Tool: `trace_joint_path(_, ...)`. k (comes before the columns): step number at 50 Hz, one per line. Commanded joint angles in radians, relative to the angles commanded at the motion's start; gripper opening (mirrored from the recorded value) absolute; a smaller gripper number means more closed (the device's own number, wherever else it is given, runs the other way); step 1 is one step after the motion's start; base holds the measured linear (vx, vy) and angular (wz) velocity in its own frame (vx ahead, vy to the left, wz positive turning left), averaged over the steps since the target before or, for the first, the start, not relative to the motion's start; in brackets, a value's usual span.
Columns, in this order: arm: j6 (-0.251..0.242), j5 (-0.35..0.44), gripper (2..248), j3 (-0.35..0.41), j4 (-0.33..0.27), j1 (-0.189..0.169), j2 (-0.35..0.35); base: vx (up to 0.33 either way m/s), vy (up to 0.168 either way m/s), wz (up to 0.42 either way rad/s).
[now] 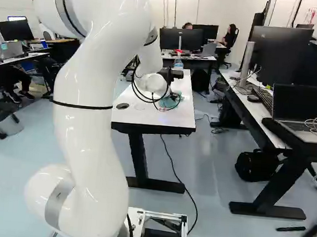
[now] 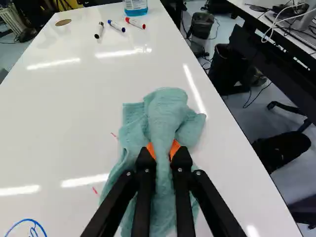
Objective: Clean the table with the green towel
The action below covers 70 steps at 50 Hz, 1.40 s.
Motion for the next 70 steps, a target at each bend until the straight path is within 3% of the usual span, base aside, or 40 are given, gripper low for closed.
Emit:
trace_joint_path(15,0.0,0.0,47,-0.027,0.0,0.039,-0.021,0.0,0.0,0.0)
trace_joint_path(40,0.0,0.0,47,-0.003,0.0,0.107,-0.002,0.0,0.0,0.0)
trace_joint_path(53,0.0,0.0,47,0.045,0.0,0.131,0.034,0.0,0.0,0.0)
trace_joint_path(70,0.0,0.0,47,0.135,0.0,0.138,0.105,0.0,0.0,0.0)
